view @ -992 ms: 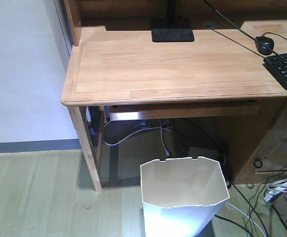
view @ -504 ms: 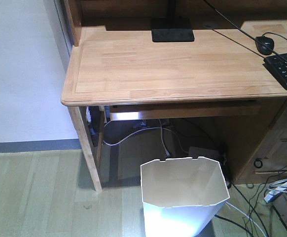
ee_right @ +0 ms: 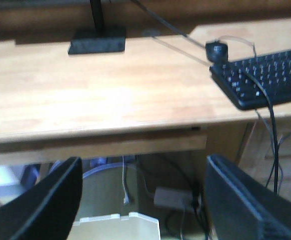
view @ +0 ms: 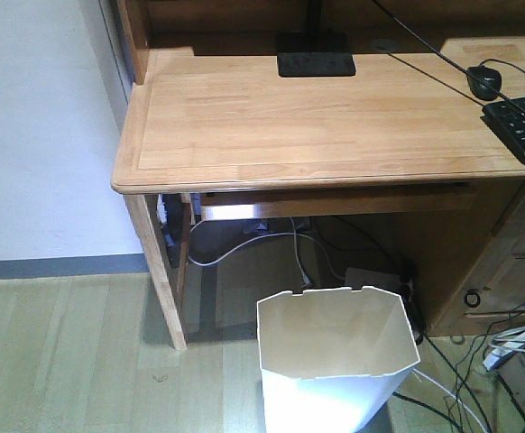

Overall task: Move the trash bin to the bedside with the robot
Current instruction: 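Lower the right gripper toward the rim of the white bin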

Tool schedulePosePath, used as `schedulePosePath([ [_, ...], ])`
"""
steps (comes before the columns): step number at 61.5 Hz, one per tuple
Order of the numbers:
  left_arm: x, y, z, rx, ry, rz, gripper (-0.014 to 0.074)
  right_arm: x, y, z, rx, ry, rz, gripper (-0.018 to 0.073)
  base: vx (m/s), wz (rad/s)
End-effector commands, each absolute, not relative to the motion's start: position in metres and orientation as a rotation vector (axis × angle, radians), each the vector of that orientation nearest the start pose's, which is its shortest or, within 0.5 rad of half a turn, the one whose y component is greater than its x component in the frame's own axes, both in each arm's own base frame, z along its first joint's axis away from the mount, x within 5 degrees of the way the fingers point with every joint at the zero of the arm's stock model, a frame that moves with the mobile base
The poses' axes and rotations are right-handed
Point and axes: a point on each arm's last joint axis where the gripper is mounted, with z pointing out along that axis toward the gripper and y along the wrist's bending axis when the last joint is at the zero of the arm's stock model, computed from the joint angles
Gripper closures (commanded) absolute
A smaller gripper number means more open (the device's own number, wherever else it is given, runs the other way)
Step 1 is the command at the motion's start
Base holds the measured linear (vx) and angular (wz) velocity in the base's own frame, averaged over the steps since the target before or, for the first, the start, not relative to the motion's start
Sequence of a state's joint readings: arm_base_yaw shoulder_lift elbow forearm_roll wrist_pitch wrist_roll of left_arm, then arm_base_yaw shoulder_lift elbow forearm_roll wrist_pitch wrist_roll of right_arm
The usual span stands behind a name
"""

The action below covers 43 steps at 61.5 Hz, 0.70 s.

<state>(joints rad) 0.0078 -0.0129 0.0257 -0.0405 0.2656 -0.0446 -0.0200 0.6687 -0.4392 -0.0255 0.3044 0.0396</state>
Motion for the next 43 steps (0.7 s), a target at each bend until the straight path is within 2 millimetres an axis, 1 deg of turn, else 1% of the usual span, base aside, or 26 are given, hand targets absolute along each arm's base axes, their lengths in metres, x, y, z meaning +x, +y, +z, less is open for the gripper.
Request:
schedulePosePath([
  [1,0.055,0.0,0.184,-0.08,1.689,-0.071,0.0602,0.156,-0.003,0.293,0.038,2.017,-0.007,0.0049,0.0,0.0],
  [13,0.055,0.0,0.184,-0.08,1.689,-0.071,0.0602,0.191,-0.003,0.286,0.054,2.224,0.012,0.0049,0.0,0.0],
  [25,0.055,0.0,0.184,-0.08,1.689,-0.071,0.0602,0.223,-0.003,0.277,0.061,2.316,0.018,0.0049,0.0,0.0],
  [31,0.055,0.0,0.184,-0.08,1.689,-0.071,0.0602,0.241,-0.003,0.267,0.065,2.383,0.031,0.0049,0.0,0.0],
  [43,0.055,0.0,0.184,-0.08,1.689,-0.071,0.0602,0.274,-0.003,0.246,-0.021,2.532,0.07,0.0049,0.0,0.0],
])
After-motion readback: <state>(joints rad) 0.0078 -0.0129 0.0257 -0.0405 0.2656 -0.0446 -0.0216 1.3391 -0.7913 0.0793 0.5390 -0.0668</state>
